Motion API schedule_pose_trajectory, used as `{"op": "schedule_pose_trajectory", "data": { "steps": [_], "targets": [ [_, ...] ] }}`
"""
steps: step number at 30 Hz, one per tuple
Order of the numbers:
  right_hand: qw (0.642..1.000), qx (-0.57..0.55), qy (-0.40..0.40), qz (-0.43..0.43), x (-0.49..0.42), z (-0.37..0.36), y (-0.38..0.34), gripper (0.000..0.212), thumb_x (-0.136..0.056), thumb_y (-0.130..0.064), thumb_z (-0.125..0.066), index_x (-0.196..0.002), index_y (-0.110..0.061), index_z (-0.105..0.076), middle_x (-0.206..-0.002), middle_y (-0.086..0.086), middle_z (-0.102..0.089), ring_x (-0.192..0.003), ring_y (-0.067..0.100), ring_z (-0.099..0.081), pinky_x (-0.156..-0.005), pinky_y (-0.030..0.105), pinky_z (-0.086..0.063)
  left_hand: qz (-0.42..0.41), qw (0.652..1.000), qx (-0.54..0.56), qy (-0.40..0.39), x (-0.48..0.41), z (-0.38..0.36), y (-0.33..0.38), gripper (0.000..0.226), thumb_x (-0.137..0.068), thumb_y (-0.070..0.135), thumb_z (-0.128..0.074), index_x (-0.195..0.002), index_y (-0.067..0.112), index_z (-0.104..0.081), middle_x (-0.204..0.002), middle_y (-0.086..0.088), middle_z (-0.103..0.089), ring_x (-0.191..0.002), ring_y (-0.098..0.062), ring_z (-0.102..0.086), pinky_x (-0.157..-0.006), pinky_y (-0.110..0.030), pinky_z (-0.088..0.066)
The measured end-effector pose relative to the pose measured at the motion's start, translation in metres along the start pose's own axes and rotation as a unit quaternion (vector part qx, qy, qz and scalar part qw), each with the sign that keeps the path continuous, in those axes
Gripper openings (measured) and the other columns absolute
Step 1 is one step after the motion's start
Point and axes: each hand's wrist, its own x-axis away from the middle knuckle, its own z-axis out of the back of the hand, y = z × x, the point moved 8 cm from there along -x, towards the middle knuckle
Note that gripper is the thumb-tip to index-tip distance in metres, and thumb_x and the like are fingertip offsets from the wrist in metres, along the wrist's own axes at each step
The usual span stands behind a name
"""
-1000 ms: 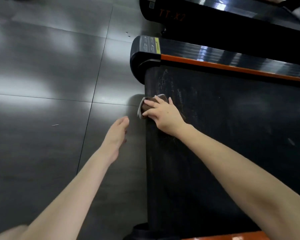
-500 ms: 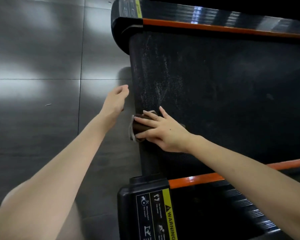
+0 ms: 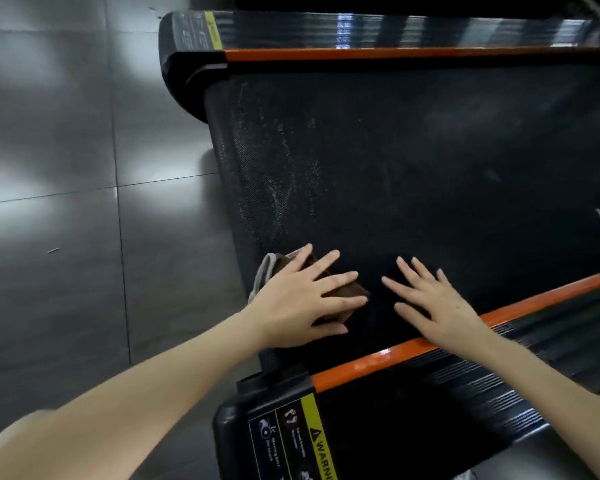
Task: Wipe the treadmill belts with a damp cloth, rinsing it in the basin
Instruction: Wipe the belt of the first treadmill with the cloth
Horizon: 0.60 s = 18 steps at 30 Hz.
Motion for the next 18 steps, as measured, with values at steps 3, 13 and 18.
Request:
{"op": "schedule_pose_trajectory", "data": {
  "steps": [3,13,18],
  "targets": [
    [0.999,0.029,0.021,-0.004,0.002,-0.008,0.002,0.060,-0.086,-0.055,-0.013,-0.142,-0.032,-0.018,-0.154,-0.012,-0.003,-0.143,0.010,0.007,-0.119,0.045,-0.001,-0.006,1.000,0.013,-0.023,-0.045,-0.003,0.019,0.055,-0.092,0.053,-0.025,-0.135,0.031,-0.051,-0.145,-0.004,-0.045,-0.136,-0.035,-0.037,-0.111,-0.056,-0.022],
    [0.982,0.069,0.118,-0.129,0.011,0.004,0.015,0.063,-0.090,-0.047,-0.026,-0.141,-0.013,-0.041,-0.148,0.009,-0.038,-0.139,0.031,-0.030,-0.112,0.055,-0.021,-0.114,0.992,0.036,0.043,0.038,-0.001,0.008,0.048,-0.096,0.052,-0.038,-0.136,0.027,-0.043,-0.139,0.004,-0.053,-0.130,-0.020,-0.048,-0.112,-0.045,-0.026],
    [0.989,0.099,0.014,-0.108,0.003,-0.007,0.011,0.065,-0.082,-0.073,-0.005,-0.143,-0.051,0.005,-0.156,0.010,0.005,-0.144,0.036,0.001,-0.114,0.055,-0.009,-0.011,0.995,-0.021,0.094,-0.004,0.003,-0.027,0.046,-0.091,0.051,-0.040,-0.131,0.030,-0.047,-0.132,0.000,-0.059,-0.121,-0.028,-0.056,-0.098,-0.065,-0.036]
  ]
}}
